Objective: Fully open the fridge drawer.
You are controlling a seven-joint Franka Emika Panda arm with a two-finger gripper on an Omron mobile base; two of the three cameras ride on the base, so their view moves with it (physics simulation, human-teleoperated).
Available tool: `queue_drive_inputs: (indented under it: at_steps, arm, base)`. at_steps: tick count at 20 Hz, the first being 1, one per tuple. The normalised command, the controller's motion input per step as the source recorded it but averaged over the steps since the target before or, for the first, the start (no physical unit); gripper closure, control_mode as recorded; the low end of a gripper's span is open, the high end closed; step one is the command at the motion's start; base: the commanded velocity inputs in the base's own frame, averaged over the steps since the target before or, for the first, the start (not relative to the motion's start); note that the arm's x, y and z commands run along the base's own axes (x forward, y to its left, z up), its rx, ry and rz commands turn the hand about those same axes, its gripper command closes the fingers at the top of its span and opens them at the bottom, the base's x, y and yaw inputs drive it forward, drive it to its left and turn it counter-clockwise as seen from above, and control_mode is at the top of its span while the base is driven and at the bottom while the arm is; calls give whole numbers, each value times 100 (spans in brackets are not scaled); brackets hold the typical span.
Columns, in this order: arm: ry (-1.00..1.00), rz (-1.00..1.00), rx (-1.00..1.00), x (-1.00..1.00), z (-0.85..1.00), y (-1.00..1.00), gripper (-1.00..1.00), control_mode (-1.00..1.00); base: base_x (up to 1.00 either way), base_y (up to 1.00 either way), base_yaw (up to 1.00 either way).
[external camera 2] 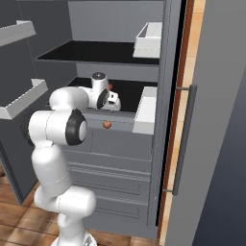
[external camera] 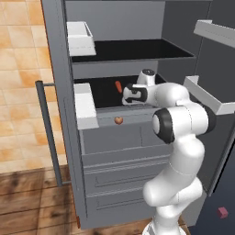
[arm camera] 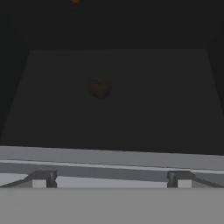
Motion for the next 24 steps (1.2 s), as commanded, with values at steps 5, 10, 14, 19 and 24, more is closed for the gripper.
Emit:
queue_drive_inputs:
  at_steps: [5,10,14,19,24]
  arm:
    - [0,0,0,26,-26,0,-100,-100]
    - [0,0,0,26,-29,0,-100,-100]
    - [2,0,0,1,-40,0,-100,-100]
    - [11,1,-1,-81,-42,0,-100,-100]
    - [13,2,-3,-98,-49,0,-100,-100]
  base:
    - [0,0,0]
    - [0,0,0]
    - [0,0,0]
    - [0,0,0]
    - [0,0,0]
